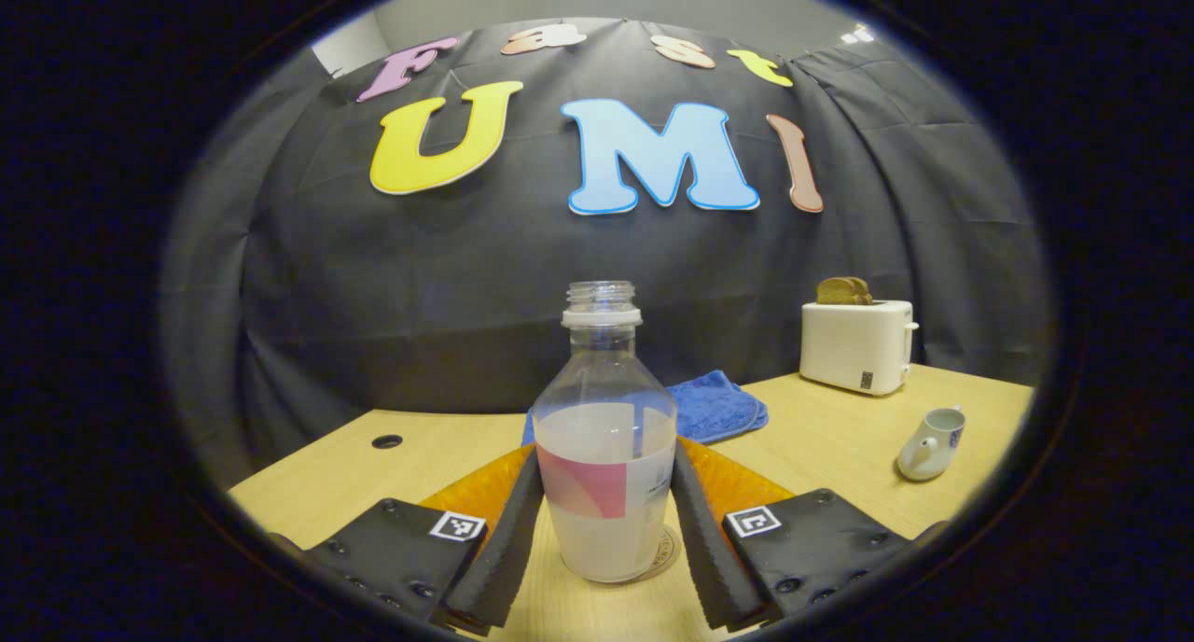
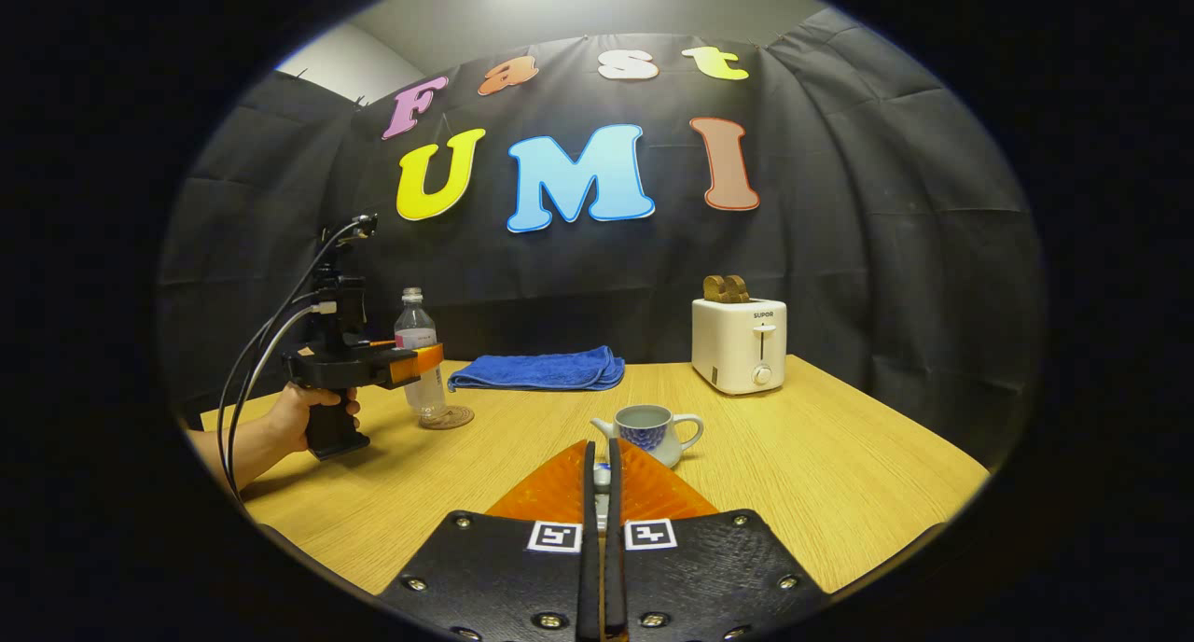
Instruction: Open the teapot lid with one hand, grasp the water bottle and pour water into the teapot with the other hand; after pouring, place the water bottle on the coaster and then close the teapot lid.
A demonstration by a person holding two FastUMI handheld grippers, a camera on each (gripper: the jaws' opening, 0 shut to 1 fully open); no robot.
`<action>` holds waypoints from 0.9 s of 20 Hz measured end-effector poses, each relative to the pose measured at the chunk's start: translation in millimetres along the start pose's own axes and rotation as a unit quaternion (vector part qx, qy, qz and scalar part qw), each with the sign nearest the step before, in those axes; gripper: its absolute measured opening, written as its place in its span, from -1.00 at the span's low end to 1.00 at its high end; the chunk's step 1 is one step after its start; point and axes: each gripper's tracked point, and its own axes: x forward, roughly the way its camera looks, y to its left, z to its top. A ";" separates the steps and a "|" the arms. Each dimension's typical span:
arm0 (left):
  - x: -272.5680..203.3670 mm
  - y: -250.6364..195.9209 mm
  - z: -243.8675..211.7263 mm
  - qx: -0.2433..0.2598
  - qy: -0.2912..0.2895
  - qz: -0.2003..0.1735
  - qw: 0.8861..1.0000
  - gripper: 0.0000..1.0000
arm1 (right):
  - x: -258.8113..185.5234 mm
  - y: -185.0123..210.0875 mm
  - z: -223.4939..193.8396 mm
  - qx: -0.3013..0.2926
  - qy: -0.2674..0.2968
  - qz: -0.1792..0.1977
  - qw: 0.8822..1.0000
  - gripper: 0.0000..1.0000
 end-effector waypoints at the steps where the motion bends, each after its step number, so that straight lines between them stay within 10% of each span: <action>1: 8.1 -0.2 -5.0 -0.007 0.005 0.000 1.000 0.70 | 0.4 -2.6 0.0 0.001 0.000 -0.002 1.000 -0.95; 18: 20.8 1.6 -12.9 0.009 0.007 0.016 1.000 0.77 | 3.1 -10.4 -5.2 0.004 0.009 -0.013 1.000 -0.95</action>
